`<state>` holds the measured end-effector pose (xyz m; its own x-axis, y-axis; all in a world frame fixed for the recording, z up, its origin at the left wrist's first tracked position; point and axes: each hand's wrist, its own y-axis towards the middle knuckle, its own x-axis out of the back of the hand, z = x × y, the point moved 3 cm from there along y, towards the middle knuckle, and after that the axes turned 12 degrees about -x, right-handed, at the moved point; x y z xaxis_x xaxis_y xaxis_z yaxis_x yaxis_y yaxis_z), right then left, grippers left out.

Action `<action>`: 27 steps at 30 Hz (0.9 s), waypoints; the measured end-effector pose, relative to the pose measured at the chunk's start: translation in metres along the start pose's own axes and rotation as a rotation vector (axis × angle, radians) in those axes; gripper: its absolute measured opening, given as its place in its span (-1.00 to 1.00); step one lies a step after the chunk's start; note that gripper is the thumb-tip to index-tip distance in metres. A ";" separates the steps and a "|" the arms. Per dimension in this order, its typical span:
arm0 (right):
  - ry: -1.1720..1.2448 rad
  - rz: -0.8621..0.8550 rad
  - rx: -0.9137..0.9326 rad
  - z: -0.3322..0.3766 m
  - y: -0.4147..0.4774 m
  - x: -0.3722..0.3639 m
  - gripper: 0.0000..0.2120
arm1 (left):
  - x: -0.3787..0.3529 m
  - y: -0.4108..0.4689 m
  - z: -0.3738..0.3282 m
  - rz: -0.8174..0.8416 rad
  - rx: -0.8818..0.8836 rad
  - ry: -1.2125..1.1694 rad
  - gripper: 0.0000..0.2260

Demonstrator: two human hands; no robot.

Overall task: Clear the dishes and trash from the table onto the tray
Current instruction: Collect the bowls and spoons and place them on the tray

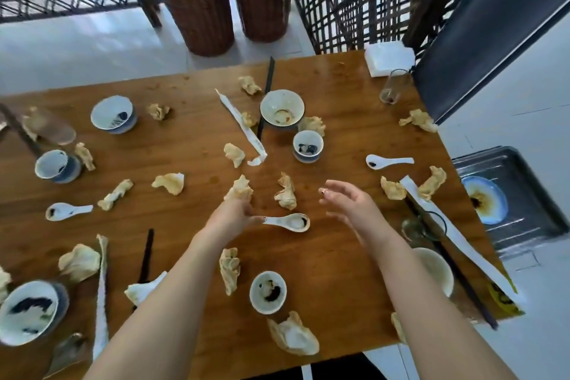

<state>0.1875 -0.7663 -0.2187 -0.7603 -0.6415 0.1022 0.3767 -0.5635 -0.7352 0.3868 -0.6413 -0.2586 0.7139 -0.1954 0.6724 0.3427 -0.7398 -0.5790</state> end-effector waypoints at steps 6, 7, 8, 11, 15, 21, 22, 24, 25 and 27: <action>0.042 -0.077 -0.025 0.000 0.001 0.005 -0.68 | 0.000 0.008 -0.005 0.154 -0.062 0.027 -0.82; 0.037 -0.093 -0.030 -0.001 0.000 0.008 -0.68 | 0.001 0.007 -0.004 0.191 -0.072 0.037 -0.82; 0.033 -0.117 -0.033 0.000 -0.001 0.014 -0.67 | 0.001 0.008 -0.006 0.223 -0.087 0.039 -0.82; 0.030 -0.183 -0.052 0.000 -0.003 0.033 -0.66 | 0.008 0.002 -0.013 0.306 -0.103 0.052 -0.86; 0.061 -0.231 -0.103 0.007 0.001 0.066 -0.66 | 0.025 -0.004 -0.023 0.309 -0.144 0.092 -0.83; 0.002 -0.236 -0.131 0.030 0.030 0.131 -0.70 | 0.027 -0.010 -0.053 0.196 -0.213 -0.088 -0.86; -0.061 -0.254 -0.123 0.033 0.038 0.141 -0.68 | 0.023 -0.011 -0.059 0.167 -0.209 -0.130 -0.86; -0.342 -0.332 -0.077 0.038 0.056 0.159 -0.65 | 0.010 -0.011 -0.072 0.104 -0.191 -0.215 -0.84; -0.498 -0.364 -0.046 0.040 0.065 0.167 -0.64 | 0.002 -0.011 -0.079 0.077 -0.168 -0.276 -0.84; -0.719 -0.392 0.006 0.040 0.082 0.177 -0.63 | -0.012 -0.009 -0.093 0.041 -0.123 -0.367 -0.86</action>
<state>0.1053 -0.9469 -0.2341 -0.3134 -0.5729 0.7573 0.1582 -0.8179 -0.5532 0.3187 -0.6925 -0.2186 0.9041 0.0008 0.4273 0.2499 -0.8121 -0.5272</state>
